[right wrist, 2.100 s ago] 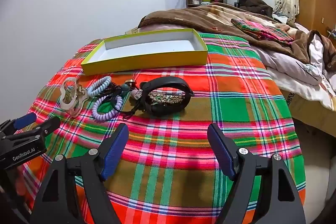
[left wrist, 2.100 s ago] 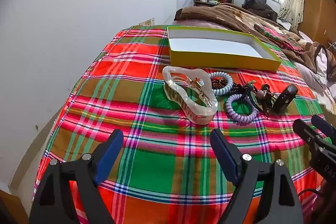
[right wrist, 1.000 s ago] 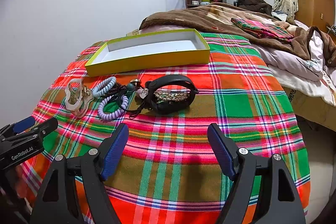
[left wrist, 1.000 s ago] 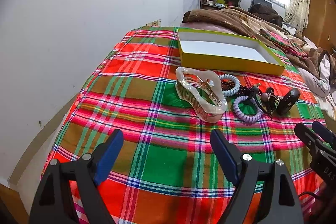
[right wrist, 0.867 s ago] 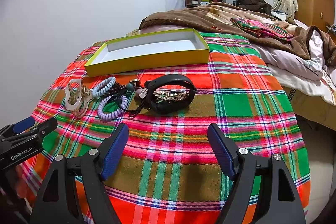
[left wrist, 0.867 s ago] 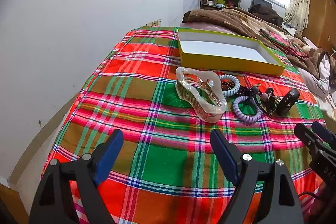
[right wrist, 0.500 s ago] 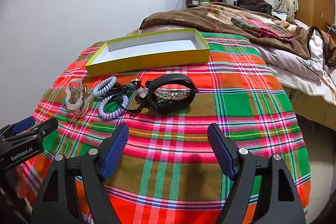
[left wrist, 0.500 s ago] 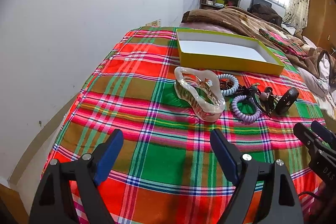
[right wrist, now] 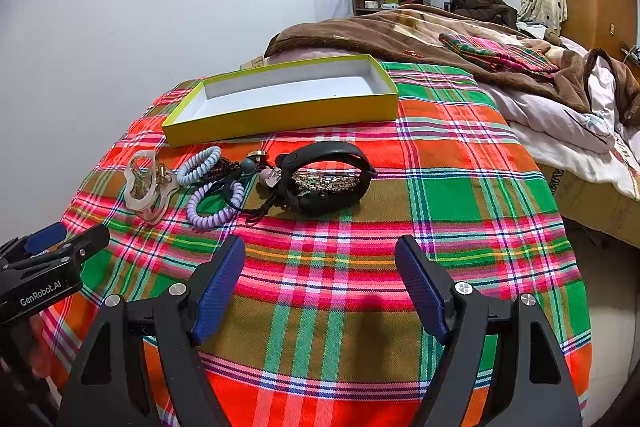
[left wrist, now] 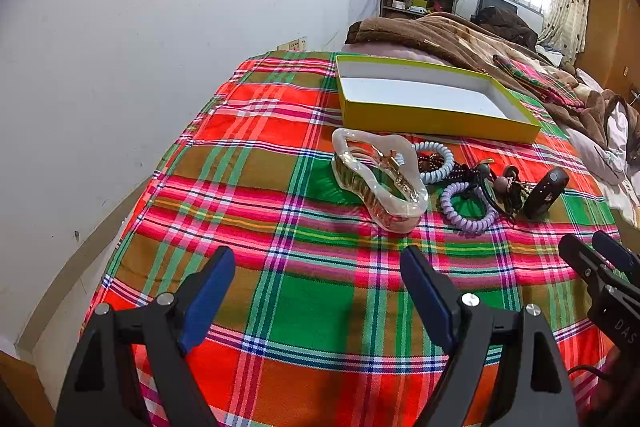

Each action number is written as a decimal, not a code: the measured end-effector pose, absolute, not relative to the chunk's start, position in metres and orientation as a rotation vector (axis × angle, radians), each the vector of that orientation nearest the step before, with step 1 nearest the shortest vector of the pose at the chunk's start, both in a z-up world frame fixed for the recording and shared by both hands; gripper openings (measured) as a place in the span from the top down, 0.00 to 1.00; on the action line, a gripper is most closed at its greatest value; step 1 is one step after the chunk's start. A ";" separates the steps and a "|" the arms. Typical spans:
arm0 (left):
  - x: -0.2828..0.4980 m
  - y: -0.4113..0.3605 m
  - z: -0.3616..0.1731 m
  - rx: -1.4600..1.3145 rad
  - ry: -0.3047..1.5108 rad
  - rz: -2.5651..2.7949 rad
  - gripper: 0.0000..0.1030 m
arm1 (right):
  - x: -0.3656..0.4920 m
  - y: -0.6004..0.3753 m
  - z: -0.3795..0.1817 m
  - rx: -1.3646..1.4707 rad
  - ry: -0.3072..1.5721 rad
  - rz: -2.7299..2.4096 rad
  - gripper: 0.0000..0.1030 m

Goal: Organize jewelry

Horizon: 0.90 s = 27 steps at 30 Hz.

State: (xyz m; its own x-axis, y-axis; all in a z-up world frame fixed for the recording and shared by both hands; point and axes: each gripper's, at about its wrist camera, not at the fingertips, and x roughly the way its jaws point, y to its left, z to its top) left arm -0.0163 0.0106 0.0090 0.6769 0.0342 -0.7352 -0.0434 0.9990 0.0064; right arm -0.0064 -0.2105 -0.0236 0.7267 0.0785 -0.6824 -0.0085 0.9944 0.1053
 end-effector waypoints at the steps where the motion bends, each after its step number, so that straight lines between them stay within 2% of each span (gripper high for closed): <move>1: -0.016 0.010 0.009 -0.012 0.826 0.043 0.16 | -0.007 -0.211 -0.024 0.097 0.756 0.049 0.25; 27: -0.003 0.011 0.007 -0.003 0.841 0.031 0.16 | -0.004 -0.213 -0.024 0.096 0.756 0.048 0.25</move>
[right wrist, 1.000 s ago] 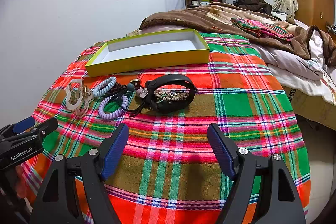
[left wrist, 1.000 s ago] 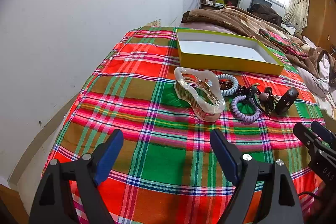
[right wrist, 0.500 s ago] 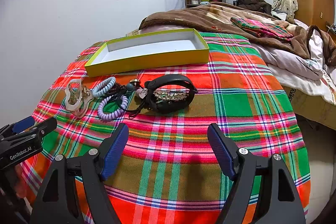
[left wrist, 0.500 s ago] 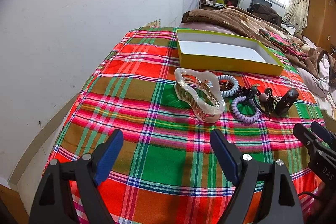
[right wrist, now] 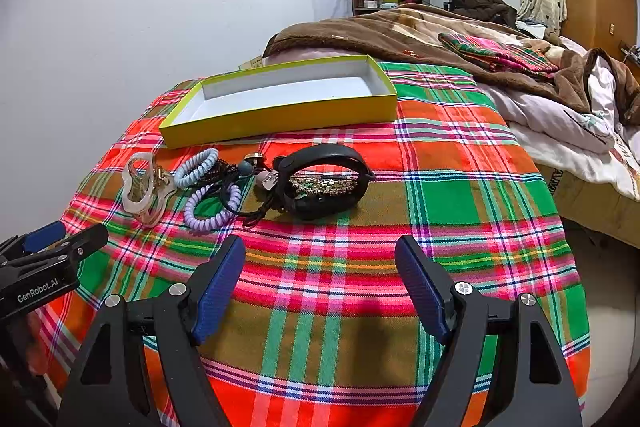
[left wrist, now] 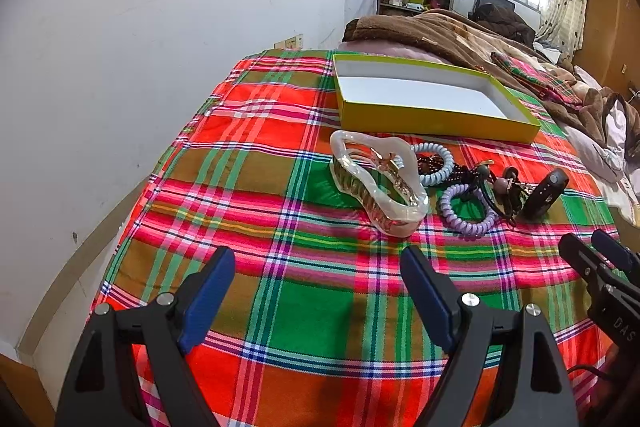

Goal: Organize jewelry
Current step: 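Close the left tool on the clear claw clip while the right tool grasps the black band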

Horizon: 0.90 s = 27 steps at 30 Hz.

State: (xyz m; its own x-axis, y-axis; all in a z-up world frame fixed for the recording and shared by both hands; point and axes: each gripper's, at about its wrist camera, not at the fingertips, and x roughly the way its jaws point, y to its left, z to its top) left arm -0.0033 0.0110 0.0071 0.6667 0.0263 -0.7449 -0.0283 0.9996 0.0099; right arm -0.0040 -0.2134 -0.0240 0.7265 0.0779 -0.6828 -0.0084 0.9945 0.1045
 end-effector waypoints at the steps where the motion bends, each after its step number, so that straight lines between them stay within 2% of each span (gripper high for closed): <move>1: -0.003 0.011 0.007 0.003 0.843 0.027 0.16 | -0.004 -0.214 -0.024 0.096 0.756 0.046 0.25; 9: 0.008 0.017 0.009 -0.018 0.875 -0.071 0.17 | 0.002 -0.235 -0.015 0.121 0.739 0.007 0.25; 15: 0.026 0.020 0.017 -0.035 0.891 -0.109 0.23 | 0.018 -0.254 -0.007 0.104 0.722 -0.005 0.25; 27: 0.050 0.021 0.013 -0.094 0.960 -0.166 0.25 | 0.056 -0.250 -0.017 -0.028 0.772 0.316 0.25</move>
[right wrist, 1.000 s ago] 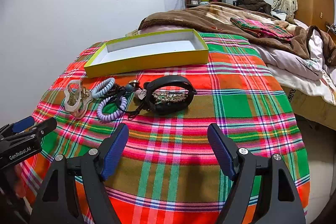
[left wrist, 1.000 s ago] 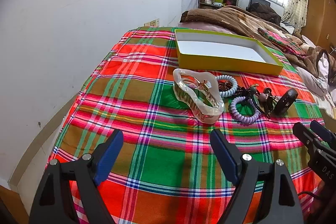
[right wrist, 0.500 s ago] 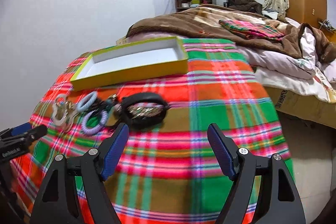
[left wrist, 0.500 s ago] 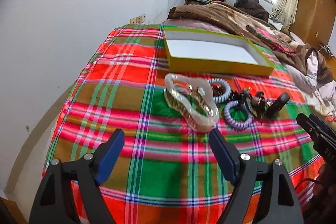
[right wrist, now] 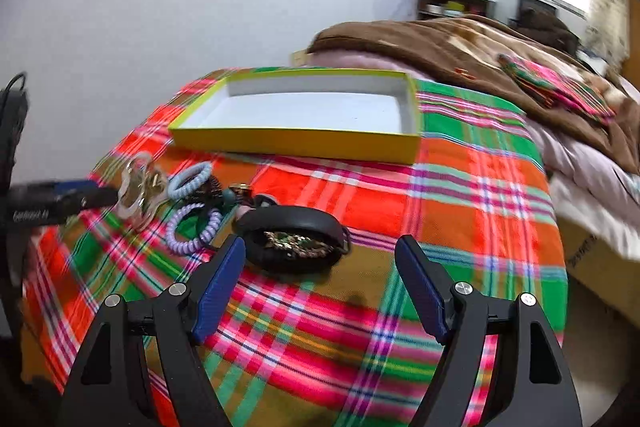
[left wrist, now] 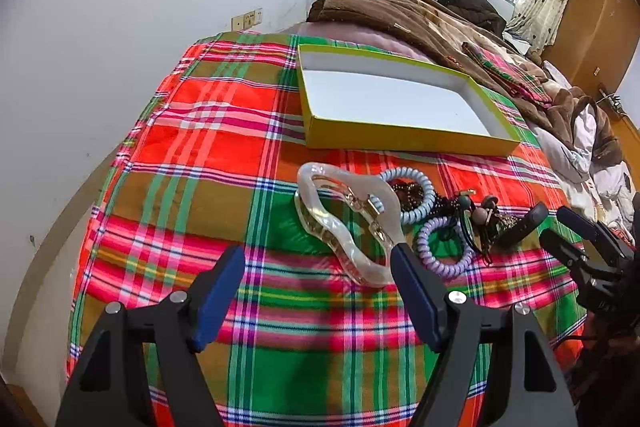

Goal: Organize jewelry
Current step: 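Close the left tool on the clear claw clip while the right tool grasps the black band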

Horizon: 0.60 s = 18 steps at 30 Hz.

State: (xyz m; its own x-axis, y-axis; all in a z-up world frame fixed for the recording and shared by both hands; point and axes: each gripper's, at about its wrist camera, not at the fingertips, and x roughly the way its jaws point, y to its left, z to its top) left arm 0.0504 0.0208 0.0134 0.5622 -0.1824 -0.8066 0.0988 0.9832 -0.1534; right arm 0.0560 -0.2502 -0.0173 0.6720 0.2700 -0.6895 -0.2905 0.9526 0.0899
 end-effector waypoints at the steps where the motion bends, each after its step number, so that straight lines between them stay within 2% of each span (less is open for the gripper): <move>1: 0.052 0.022 0.013 -0.105 0.967 -0.172 0.25 | 0.060 -0.249 -0.018 -0.044 0.767 0.336 0.25; 13: 0.069 0.018 0.002 -0.100 1.026 -0.177 0.25 | 0.086 -0.243 -0.022 -0.069 0.811 0.561 0.25; 18: 0.071 0.020 0.000 -0.103 1.040 -0.171 0.25 | 0.078 -0.244 -0.027 -0.112 0.835 0.577 0.45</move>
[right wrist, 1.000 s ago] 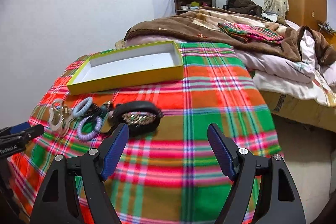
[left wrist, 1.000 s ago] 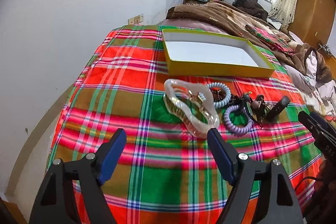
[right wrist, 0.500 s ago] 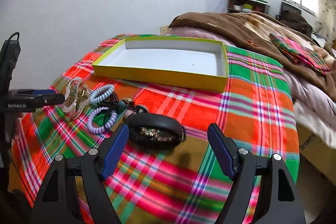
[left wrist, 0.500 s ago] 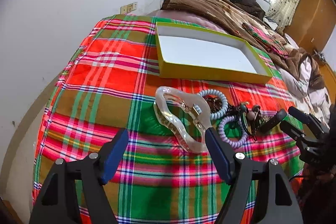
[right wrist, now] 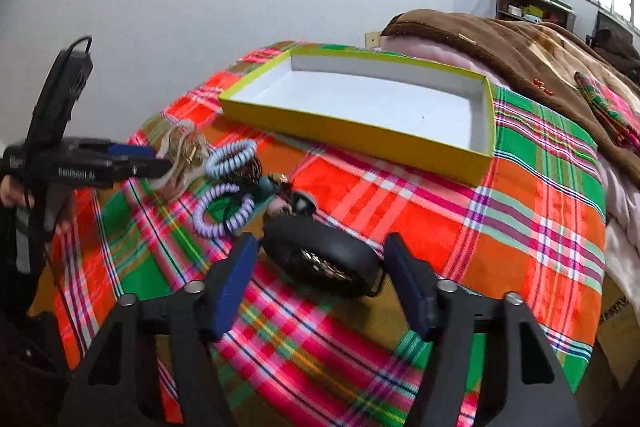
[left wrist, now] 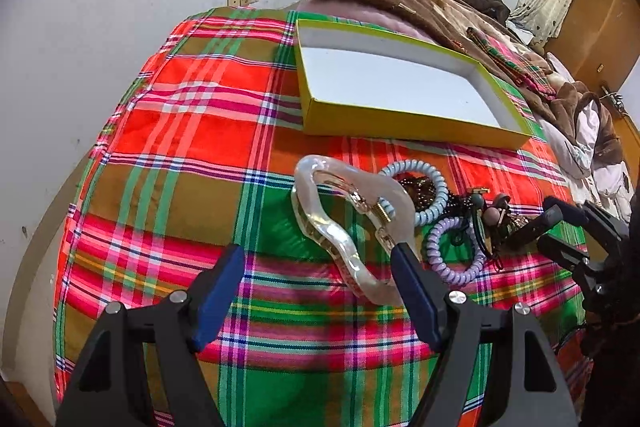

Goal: Organize jewelry
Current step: 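Close the left tool on the clear claw clip while the right tool grasps the black band, then carry the clear claw clip with the left tool while the right tool carries the black band into the box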

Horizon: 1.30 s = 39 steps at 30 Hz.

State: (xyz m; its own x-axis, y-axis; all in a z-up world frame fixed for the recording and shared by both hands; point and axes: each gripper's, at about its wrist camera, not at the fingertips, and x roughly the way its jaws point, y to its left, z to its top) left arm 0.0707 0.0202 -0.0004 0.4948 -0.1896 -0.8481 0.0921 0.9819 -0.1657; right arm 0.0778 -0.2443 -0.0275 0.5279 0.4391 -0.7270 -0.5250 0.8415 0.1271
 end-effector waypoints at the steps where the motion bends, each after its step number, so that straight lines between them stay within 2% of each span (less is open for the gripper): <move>1: 0.071 0.021 0.000 -0.099 1.038 -0.169 0.25 | 0.076 -0.245 -0.027 -0.114 0.835 0.575 0.51; 5: 0.071 0.024 0.002 -0.080 1.025 -0.153 0.30 | 0.069 -0.246 -0.026 -0.119 0.835 0.575 0.73; 8: 0.073 0.031 0.002 -0.101 1.031 -0.137 0.31 | 0.063 -0.245 -0.027 -0.109 0.840 0.587 0.77; 15: 0.078 0.032 -0.009 -0.076 1.082 -0.084 0.31 | 0.052 -0.238 -0.028 -0.080 0.824 0.556 0.82; 24: 0.075 0.029 -0.009 -0.036 1.084 -0.047 0.29 | 0.041 -0.240 -0.025 -0.027 0.784 0.482 0.83; 26: 0.075 0.029 -0.009 -0.035 1.084 -0.049 0.32 | 0.039 -0.241 -0.025 -0.012 0.777 0.469 0.83; 31: 0.072 0.026 -0.006 -0.058 1.074 -0.096 0.53 | 0.038 -0.246 -0.025 0.027 0.766 0.447 0.83; 33: 0.070 0.023 -0.005 -0.057 1.064 -0.112 0.67 | 0.035 -0.248 -0.023 0.039 0.756 0.447 0.83; 37: 0.069 0.020 -0.003 -0.052 1.054 -0.130 0.78 | 0.030 -0.248 -0.021 0.046 0.741 0.443 0.83; 39: 0.068 0.020 -0.002 -0.052 1.045 -0.135 0.87 | 0.028 -0.249 -0.019 0.054 0.733 0.438 0.83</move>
State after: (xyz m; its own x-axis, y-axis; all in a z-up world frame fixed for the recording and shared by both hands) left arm 0.0684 0.0197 -0.0019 0.4948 -0.1358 -0.8583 0.0865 0.9905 -0.1069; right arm 0.0280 -0.2493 -0.0193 0.6568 0.4052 -0.6360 -0.3683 0.9083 0.1984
